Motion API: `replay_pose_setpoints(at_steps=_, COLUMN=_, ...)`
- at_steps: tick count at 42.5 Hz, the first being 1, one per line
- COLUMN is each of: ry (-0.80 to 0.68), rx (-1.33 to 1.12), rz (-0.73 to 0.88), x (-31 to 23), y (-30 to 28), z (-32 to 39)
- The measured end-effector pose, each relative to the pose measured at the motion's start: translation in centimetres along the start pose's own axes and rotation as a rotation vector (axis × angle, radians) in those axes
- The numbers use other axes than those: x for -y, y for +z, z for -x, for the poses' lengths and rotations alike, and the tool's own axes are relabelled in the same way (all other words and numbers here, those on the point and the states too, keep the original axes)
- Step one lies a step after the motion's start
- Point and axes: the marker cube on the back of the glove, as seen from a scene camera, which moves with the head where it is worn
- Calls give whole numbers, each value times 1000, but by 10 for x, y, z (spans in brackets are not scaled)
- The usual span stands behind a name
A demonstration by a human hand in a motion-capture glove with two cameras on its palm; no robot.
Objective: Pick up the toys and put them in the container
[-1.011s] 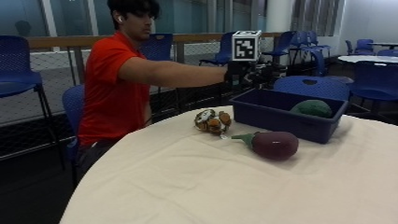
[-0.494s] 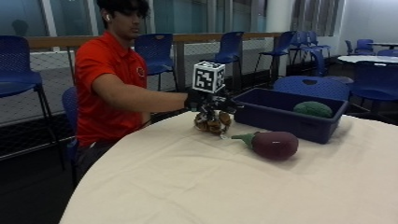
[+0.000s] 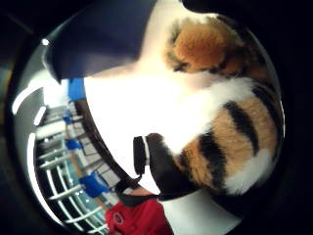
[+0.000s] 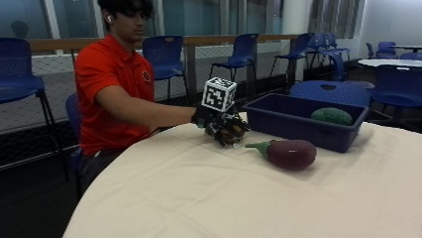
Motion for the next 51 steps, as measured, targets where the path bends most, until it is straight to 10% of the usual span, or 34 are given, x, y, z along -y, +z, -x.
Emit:
replay_pose_setpoints(at_steps=31, ry=-8, rx=-24, rz=-102, x=-5, y=-11, z=6)
replay_pose_setpoints(at_steps=51, ry=35, rx=-88, rz=-332, x=16, y=-183, z=-11)
